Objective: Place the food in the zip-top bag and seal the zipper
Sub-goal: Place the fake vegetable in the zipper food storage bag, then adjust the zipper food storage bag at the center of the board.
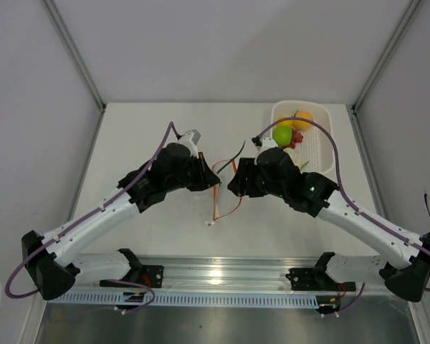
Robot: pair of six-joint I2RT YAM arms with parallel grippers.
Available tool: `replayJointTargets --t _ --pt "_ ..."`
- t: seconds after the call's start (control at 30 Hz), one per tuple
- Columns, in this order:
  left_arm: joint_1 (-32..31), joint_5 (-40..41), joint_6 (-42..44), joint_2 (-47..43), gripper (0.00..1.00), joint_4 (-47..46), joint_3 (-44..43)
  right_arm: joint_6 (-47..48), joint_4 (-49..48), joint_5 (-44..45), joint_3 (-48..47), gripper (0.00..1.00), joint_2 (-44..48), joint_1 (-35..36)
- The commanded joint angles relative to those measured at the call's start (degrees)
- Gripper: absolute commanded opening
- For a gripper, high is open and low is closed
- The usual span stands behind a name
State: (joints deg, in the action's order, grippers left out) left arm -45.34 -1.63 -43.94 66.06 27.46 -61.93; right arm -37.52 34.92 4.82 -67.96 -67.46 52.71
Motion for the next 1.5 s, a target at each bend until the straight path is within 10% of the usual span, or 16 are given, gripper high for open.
replayJointTargets --t 0.0,0.47,0.63,0.87,1.47 --pt "0.1 -0.7 1.1 -2.2 0.00 -0.8 -0.6 0.2 0.1 5.4 -0.6 0.56 2.1 -1.6" --pt "0.1 -2.2 1.1 -4.4 0.01 -0.5 -0.5 5.5 -8.6 4.1 4.4 0.47 -4.9 -4.5" --pt "0.6 -1.7 2.5 -4.2 0.01 1.4 -1.7 8.7 -6.9 3.8 -2.2 0.00 -9.8 -5.2" --pt "2.4 7.0 7.1 -8.6 0.01 8.4 -1.4 12.0 -0.2 5.4 -13.8 0.00 -4.3 -4.8" --pt "6.9 -1.4 8.2 -4.6 0.01 8.0 1.8 11.9 -4.3 -6.1 -11.4 0.00 -11.2 -9.6"
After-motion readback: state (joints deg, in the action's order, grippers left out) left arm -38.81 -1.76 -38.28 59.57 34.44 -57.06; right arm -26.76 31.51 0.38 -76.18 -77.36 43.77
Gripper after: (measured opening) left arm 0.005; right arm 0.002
